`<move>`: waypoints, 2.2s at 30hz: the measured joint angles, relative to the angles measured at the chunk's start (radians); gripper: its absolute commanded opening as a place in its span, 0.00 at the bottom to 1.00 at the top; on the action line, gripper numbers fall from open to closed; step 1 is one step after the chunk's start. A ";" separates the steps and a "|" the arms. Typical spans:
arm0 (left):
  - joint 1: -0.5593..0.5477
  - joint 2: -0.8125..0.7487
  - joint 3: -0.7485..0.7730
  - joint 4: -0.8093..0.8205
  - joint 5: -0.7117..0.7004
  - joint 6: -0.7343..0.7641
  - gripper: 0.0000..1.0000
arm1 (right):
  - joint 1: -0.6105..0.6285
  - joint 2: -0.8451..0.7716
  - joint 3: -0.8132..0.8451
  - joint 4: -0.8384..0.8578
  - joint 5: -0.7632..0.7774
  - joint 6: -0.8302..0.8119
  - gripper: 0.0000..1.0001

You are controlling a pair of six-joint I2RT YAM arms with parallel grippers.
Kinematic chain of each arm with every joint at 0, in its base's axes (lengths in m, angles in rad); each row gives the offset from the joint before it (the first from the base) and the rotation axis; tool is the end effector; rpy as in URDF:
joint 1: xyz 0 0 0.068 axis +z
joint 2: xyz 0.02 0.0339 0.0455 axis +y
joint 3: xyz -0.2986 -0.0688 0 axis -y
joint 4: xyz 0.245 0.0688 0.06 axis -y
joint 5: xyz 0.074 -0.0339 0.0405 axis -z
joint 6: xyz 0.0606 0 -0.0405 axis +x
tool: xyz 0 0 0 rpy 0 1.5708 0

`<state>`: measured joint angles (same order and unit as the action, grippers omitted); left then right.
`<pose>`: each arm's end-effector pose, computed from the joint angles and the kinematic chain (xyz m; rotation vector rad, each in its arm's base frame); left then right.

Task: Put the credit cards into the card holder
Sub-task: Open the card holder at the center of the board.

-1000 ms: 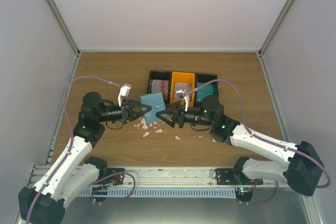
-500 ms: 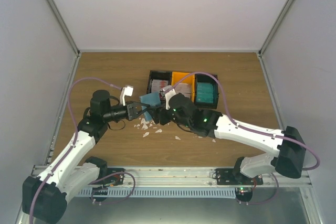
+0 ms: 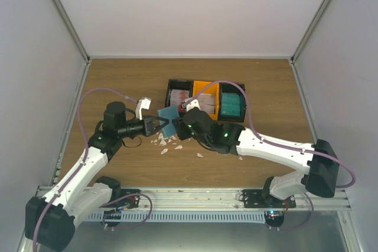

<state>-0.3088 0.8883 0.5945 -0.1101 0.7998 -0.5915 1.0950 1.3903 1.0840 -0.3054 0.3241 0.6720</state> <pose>0.1682 -0.0993 0.2860 0.2741 2.0843 -1.3522 0.1663 0.2807 0.3151 -0.2809 2.2057 0.6608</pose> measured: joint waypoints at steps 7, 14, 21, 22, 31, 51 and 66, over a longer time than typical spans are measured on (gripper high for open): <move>-0.005 0.000 0.000 -0.019 -0.011 0.009 0.00 | -0.006 0.015 0.020 -0.105 0.121 0.085 0.29; -0.006 -0.004 0.000 -0.027 -0.009 0.021 0.00 | -0.043 0.017 0.001 -0.220 0.228 0.121 0.45; -0.006 -0.003 0.000 -0.035 -0.007 0.029 0.00 | -0.084 -0.109 -0.148 -0.026 0.033 0.055 0.56; -0.006 -0.003 0.000 -0.036 -0.006 0.029 0.00 | -0.092 -0.131 -0.165 -0.001 0.005 0.050 0.58; -0.006 -0.003 0.000 -0.037 -0.003 0.035 0.00 | -0.108 -0.212 -0.205 0.202 -0.219 -0.027 0.77; -0.006 0.047 0.000 -0.053 -0.013 0.042 0.16 | -0.105 -0.085 -0.172 0.115 -0.201 -0.027 0.01; -0.006 0.126 -0.186 -0.080 -0.269 -0.004 0.86 | -0.125 -0.079 -0.201 -0.004 -0.321 0.002 0.01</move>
<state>-0.3145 1.0145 0.4084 -0.1902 0.5312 -0.5953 0.9699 1.3109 0.8825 -0.3092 0.0029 0.6739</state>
